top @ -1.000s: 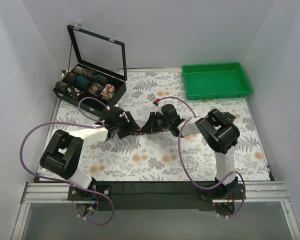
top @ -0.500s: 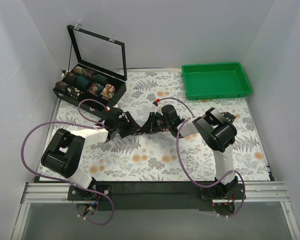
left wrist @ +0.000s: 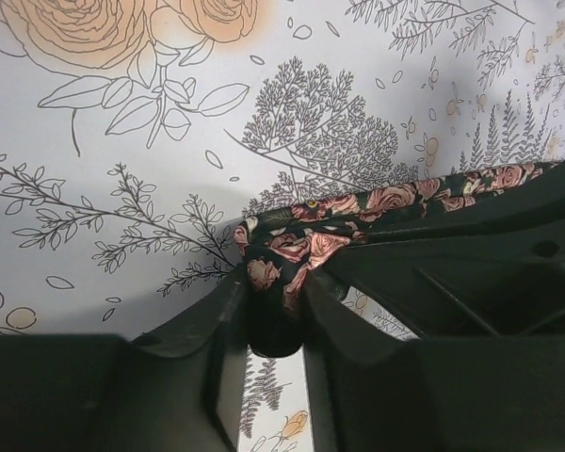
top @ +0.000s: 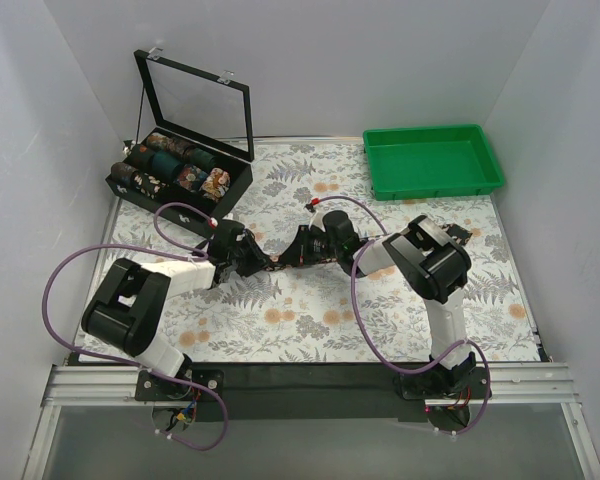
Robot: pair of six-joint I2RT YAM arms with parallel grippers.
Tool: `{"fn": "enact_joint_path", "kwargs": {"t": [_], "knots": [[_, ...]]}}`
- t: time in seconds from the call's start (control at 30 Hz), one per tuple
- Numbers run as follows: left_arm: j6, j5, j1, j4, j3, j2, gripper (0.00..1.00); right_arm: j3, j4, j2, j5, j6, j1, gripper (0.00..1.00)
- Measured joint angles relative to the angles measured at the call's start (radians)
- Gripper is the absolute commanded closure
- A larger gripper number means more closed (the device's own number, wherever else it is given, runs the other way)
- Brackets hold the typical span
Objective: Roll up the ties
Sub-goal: Roll the tie
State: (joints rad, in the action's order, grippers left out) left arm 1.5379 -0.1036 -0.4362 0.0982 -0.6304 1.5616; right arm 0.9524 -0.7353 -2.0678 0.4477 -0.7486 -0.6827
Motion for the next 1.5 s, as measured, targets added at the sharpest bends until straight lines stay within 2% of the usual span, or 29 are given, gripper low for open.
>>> {"fn": "enact_joint_path", "kwargs": {"t": [0.03, 0.13, 0.27, 0.3, 0.37, 0.53, 0.73, 0.87, 1.2, 1.5], "knots": [[-0.002, 0.002, 0.000, -0.001, 0.002, 0.000, 0.87, 0.000, 0.000, 0.000, 0.000, 0.000, 0.000, 0.86], [-0.005, 0.006, 0.000, -0.004, 0.003, -0.005, 1.00, -0.003, -0.002, 0.003, -0.009, 0.011, -0.005, 0.81], [-0.017, 0.010, -0.003, -0.029, 0.007, -0.028, 1.00, -0.032, 0.010, 0.041, -0.031, 0.041, -0.004, 0.69], [-0.022, 0.013, -0.004, -0.042, 0.010, -0.039, 1.00, -0.041, 0.023, 0.061, -0.041, 0.054, -0.001, 0.61], [-0.029, 0.021, -0.004, -0.077, 0.019, -0.068, 1.00, -0.063, 0.068, 0.116, -0.069, 0.093, 0.008, 0.55], [-0.039, 0.062, -0.004, -0.176, 0.044, -0.179, 1.00, -0.095, 0.217, 0.294, -0.153, 0.214, 0.040, 0.49], [-0.040, 0.139, -0.004, -0.274, 0.082, -0.338, 1.00, -0.159, 0.413, 0.499, -0.287, 0.360, 0.105, 0.48], [-0.038, 0.215, -0.004, -0.317, 0.079, -0.360, 1.00, -0.219, 0.533, 0.600, -0.364, 0.423, 0.135, 0.49], [-0.039, 0.416, -0.030, -0.466, -0.048, -0.223, 1.00, -0.302, 0.681, 0.764, -0.411, 0.488, 0.136, 0.48], [-0.072, 0.647, -0.079, -0.602, -0.191, -0.096, 1.00, -0.340, 0.723, 0.879, -0.419, 0.510, 0.146, 0.48]]}}
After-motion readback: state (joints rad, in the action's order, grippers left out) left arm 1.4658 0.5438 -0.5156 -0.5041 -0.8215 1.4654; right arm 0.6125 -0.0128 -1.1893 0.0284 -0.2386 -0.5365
